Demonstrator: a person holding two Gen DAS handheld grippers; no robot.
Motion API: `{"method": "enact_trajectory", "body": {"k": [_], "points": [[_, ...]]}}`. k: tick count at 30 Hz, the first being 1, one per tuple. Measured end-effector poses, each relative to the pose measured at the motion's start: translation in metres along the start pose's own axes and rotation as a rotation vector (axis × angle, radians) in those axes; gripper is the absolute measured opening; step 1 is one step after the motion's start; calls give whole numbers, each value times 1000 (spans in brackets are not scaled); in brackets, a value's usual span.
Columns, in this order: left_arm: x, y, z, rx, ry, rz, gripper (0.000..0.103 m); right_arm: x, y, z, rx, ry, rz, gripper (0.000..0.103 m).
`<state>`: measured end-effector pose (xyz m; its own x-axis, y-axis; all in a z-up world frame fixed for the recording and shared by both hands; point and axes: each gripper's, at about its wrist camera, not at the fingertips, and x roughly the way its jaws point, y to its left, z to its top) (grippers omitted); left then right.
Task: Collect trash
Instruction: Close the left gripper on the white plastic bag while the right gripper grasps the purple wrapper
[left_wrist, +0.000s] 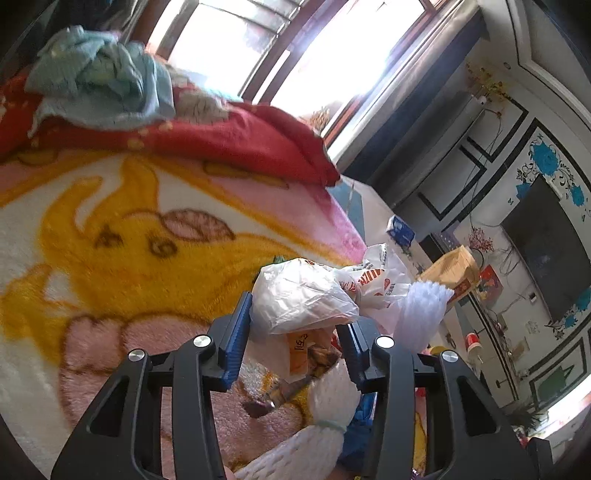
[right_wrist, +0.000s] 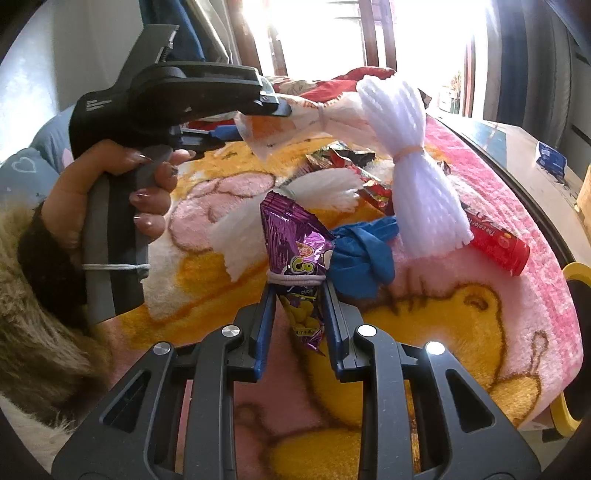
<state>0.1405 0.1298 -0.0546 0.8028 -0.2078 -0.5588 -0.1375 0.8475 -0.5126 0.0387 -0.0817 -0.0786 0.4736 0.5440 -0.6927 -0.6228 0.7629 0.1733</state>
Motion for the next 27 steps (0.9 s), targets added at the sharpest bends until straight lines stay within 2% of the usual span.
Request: {"method": "enact_trajectory", "body": {"k": [16, 27], "points": [[-66, -8, 15, 53, -171, 50, 42, -21, 1, 8, -11, -64, 4, 19], [-77, -25, 18, 90, -188, 9, 42, -38, -11, 18, 16, -118, -24, 19]]}}
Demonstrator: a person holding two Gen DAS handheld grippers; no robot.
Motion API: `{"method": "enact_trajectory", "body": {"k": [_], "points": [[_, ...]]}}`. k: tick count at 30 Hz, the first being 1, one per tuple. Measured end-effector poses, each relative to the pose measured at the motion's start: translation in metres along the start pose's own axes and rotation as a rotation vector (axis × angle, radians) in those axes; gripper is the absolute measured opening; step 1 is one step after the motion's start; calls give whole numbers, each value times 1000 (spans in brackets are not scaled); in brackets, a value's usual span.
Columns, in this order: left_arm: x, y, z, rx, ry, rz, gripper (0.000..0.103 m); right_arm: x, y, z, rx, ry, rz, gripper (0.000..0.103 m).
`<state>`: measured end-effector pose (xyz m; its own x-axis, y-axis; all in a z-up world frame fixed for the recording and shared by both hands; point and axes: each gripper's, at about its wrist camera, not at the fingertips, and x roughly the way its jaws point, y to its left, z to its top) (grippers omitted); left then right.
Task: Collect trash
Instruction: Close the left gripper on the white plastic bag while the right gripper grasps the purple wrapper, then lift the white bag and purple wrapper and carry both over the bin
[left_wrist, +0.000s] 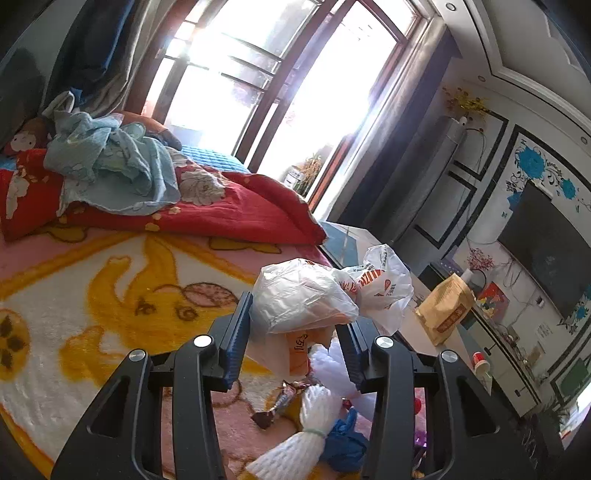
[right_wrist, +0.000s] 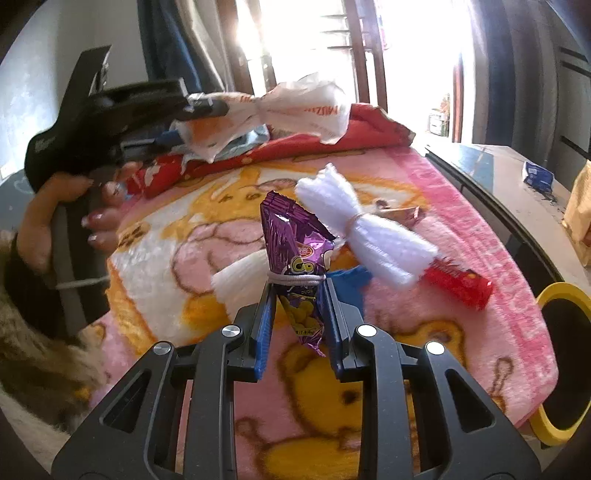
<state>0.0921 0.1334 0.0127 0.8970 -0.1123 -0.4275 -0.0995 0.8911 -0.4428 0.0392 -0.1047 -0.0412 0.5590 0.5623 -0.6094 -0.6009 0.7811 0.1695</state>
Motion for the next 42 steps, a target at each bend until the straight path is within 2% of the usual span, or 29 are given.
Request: {"method": "enact_trajectory", "body": {"k": [22, 42], "points": [[21, -73, -29, 125, 89, -123, 42, -48, -83, 19, 150, -120, -164, 19], [41, -139, -50, 259, 139, -206, 42, -95, -149, 16, 286, -210, -321, 19]]}}
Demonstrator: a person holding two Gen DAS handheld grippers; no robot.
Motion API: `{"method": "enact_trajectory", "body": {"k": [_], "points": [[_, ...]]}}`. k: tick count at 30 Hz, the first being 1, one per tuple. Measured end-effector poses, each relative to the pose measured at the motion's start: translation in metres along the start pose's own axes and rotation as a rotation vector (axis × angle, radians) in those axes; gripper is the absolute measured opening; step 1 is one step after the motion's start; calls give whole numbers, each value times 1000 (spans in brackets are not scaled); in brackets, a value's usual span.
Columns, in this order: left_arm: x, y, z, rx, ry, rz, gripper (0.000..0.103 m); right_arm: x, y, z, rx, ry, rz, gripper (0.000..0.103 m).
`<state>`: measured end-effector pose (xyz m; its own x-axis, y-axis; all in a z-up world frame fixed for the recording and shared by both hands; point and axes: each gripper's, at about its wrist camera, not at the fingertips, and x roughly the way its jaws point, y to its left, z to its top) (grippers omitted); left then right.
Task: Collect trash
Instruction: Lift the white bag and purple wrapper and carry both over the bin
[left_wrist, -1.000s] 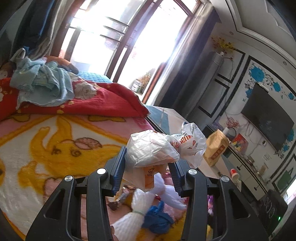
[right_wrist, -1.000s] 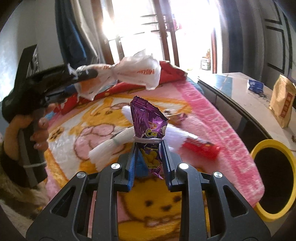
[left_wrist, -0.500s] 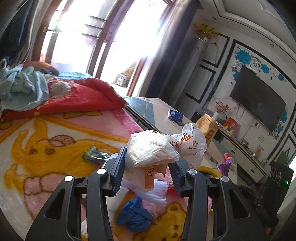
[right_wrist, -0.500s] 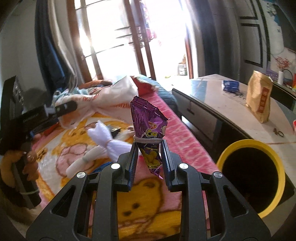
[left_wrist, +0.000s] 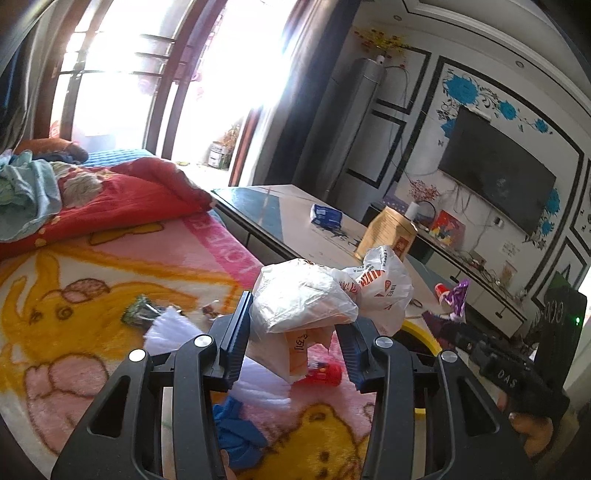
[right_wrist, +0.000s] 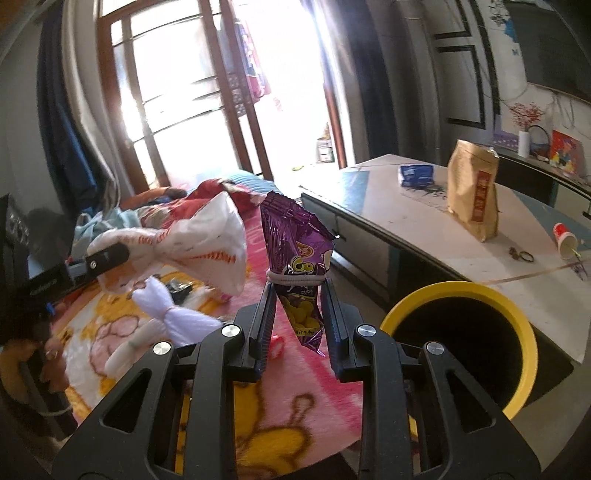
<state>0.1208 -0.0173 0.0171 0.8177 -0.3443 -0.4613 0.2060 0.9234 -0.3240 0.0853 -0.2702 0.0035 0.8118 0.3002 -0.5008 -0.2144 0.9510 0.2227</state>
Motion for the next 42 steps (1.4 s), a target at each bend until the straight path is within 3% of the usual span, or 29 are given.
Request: {"method": "enact_trajectory", "body": {"k": [17, 42], "points": [[27, -42, -11, 88, 54, -57, 42, -15, -53, 5, 86, -31, -116, 19], [97, -102, -41, 211, 177, -127, 42, -5, -120, -7, 214, 30, -263, 19]]}}
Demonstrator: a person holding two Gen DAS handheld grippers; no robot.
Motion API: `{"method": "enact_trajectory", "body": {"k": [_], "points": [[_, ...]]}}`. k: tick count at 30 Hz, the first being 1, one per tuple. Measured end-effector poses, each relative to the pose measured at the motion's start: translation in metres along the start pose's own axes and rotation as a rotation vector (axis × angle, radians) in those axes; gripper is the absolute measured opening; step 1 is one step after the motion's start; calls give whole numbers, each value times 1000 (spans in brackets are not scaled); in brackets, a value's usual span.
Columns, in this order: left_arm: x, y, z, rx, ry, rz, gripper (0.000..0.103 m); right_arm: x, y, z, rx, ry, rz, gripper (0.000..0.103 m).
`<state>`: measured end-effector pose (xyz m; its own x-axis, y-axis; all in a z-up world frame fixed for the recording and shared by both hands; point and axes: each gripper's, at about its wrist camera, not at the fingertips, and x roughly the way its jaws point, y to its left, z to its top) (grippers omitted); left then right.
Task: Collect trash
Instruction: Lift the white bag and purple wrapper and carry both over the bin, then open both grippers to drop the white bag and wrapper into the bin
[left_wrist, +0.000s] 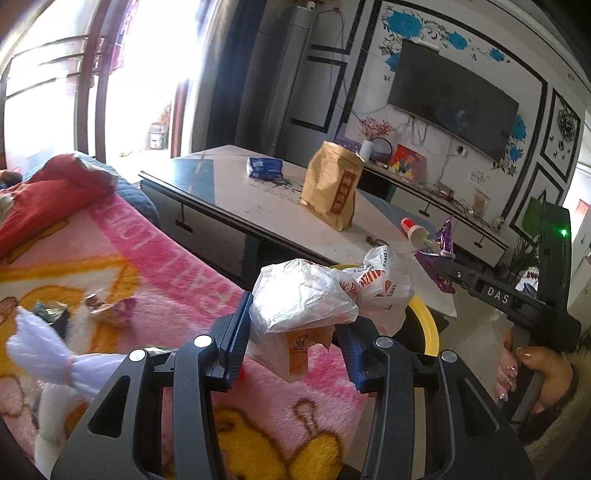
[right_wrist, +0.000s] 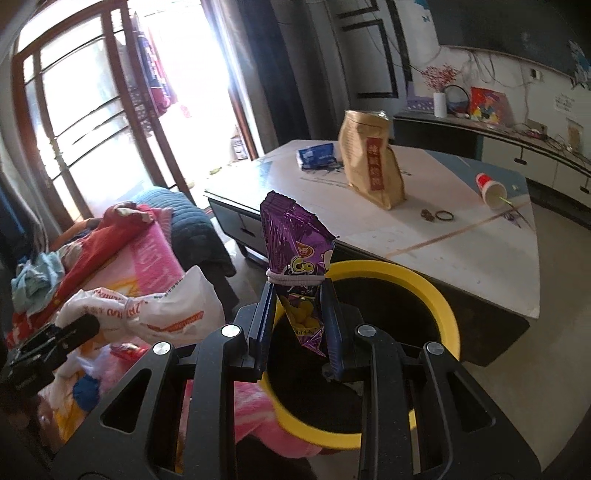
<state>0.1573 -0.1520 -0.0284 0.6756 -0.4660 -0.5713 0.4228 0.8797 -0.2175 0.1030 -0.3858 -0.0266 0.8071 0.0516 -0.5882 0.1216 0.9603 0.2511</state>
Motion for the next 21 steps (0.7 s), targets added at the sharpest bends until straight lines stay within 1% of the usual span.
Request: {"method": "enact_trajectory", "body": {"k": [5, 9, 21], "points": [[22, -17, -3, 36, 30, -11, 42, 9, -19, -2, 48, 24, -22, 19], [38, -27, -6, 66, 58, -8, 42, 19, -30, -7, 82, 63, -35, 19], [77, -50, -15, 116, 122, -8, 42, 32, -50, -13, 116, 101, -72, 19]]}}
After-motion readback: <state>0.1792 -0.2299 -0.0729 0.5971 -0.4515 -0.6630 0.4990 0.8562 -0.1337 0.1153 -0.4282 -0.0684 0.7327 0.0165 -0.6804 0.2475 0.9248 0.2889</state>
